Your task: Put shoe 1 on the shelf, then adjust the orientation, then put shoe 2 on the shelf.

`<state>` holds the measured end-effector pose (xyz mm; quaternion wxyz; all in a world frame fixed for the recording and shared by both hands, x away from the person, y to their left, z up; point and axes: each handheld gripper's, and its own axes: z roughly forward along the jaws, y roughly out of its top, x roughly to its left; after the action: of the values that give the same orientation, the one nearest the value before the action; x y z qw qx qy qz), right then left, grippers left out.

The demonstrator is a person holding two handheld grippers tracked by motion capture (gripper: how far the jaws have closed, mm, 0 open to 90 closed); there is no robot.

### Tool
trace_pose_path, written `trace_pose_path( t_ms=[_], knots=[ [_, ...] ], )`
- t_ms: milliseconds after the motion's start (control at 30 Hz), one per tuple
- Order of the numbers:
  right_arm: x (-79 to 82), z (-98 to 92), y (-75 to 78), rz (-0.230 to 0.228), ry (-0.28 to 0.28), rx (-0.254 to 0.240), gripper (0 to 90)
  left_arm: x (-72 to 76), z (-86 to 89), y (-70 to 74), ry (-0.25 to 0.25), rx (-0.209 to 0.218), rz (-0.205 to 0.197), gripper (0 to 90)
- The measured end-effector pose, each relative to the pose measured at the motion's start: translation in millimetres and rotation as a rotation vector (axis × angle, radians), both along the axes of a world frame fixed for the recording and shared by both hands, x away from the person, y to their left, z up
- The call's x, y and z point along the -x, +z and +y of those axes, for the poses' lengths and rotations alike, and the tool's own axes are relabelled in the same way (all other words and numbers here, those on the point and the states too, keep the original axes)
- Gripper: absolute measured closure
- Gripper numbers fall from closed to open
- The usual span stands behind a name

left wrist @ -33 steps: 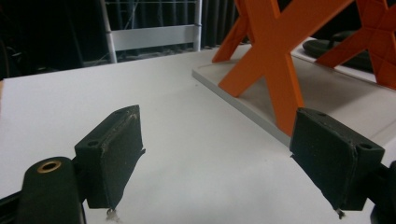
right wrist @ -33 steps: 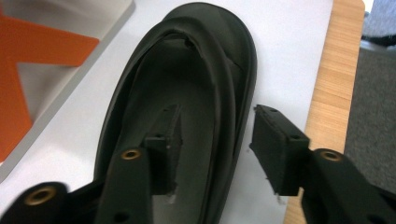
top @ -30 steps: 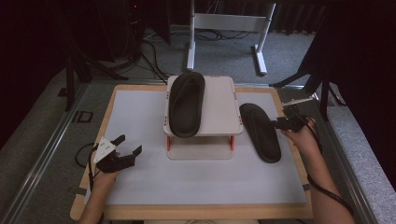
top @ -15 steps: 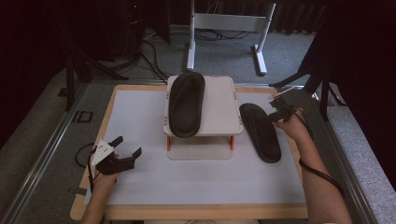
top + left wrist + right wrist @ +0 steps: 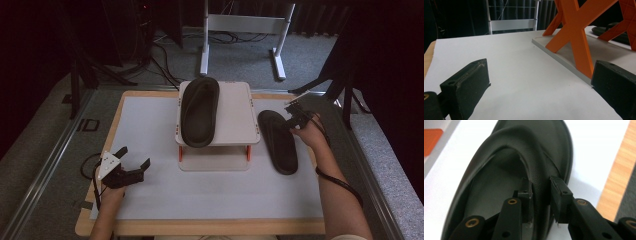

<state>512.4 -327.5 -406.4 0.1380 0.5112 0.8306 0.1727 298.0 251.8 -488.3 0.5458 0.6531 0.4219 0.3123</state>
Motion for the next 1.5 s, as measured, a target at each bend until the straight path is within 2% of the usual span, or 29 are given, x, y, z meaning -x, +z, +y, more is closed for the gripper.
trace_pose_path(
  t_ms=[33,67,133,300,467,633,667,700,733,767,800,967,1033,1067,1100,1133,1167,1200,1400,1433,1500],
  knots=[
    [0.0,0.0,0.0,0.000,0.000,0.000,73.1,0.0,0.0,0.0,0.000,0.000,0.000,1.4],
    [1.6,-2.6,2.3,0.009,-0.022,-0.025,73.9,0.0,-0.6,-0.1,-0.001,-0.005,-0.002,1.4],
    [4.0,-5.7,6.2,0.012,-0.029,-0.040,74.1,0.0,-0.8,-0.1,-0.001,-0.006,-0.002,1.4],
    [8.9,-10.4,17.0,0.014,-0.043,-0.036,74.4,-0.4,0.0,-0.1,0.003,0.002,0.003,1.4],
    [15.1,-18.1,35.9,0.021,-0.062,-0.039,74.9,-0.5,-0.2,-0.1,0.005,-0.001,0.004,1.5],
    [18.9,-20.1,49.1,0.013,-0.059,-0.032,75.1,-0.6,-0.2,-0.1,0.006,-0.001,0.006,1.5],
    [21.4,-20.6,57.7,0.005,-0.055,-0.035,75.2,-0.6,-0.1,-0.1,0.007,0.000,0.006,1.5],
    [21.4,-20.6,57.7,0.005,-0.055,-0.035,75.2,-0.6,-0.1,-0.1,0.007,0.000,0.006,1.5],
    [23.7,-20.5,67.1,0.002,-0.057,-0.040,75.2,-0.7,0.0,-0.1,0.008,0.001,0.007,1.5],
    [23.7,-20.5,67.1,0.002,-0.057,-0.040,75.2,-0.7,0.0,-0.1,0.008,0.001,0.007,1.5],
    [26.7,-20.1,79.0,-0.011,-0.061,-0.034,75.2,-0.6,-0.1,-0.1,0.008,0.001,0.005,1.5],
    [32.4,-20.6,104.6,-0.032,-0.061,-0.054,75.3,-0.3,-0.5,0.0,0.011,-0.006,0.005,1.5],
    [33.4,-20.4,109.7,-0.032,-0.062,-0.061,75.2,-0.5,-0.2,-0.1,0.011,-0.001,0.006,1.5],
    [35.2,-19.2,119.4,-0.031,-0.060,-0.066,75.3,-0.6,-0.1,-0.1,0.012,0.001,0.007,1.5],
    [35.2,-19.2,119.4,-0.031,-0.060,-0.066,75.3,-0.6,-0.1,-0.1,0.012,0.001,0.007,1.4],
    [37.1,-17.1,128.9,-0.031,-0.052,-0.074,75.3,-0.5,-0.2,0.0,0.012,-0.003,0.008,1.5],
    [37.1,-17.1,128.9,-0.031,-0.052,-0.074,75.3,-0.5,-0.2,0.0,0.012,-0.003,0.008,1.5],
    [39.2,-13.8,139.7,-0.038,-0.040,-0.073,75.3,-0.6,-0.2,-0.1,0.012,-0.001,0.007,1.5],
    [42.0,0.7,166.2,-0.054,-0.025,-0.084,75.4,-0.8,-0.1,-0.1,0.015,0.006,0.008,1.5],
    [42.0,0.7,166.2,-0.054,-0.025,-0.084,75.4,-0.8,-0.1,-0.1,0.015,0.006,0.008,1.5],
    [42.2,13.0,178.7,-0.071,-0.014,-0.083,75.4,-1.0,0.3,-0.1,0.015,0.007,0.010,1.5]
  ],
)
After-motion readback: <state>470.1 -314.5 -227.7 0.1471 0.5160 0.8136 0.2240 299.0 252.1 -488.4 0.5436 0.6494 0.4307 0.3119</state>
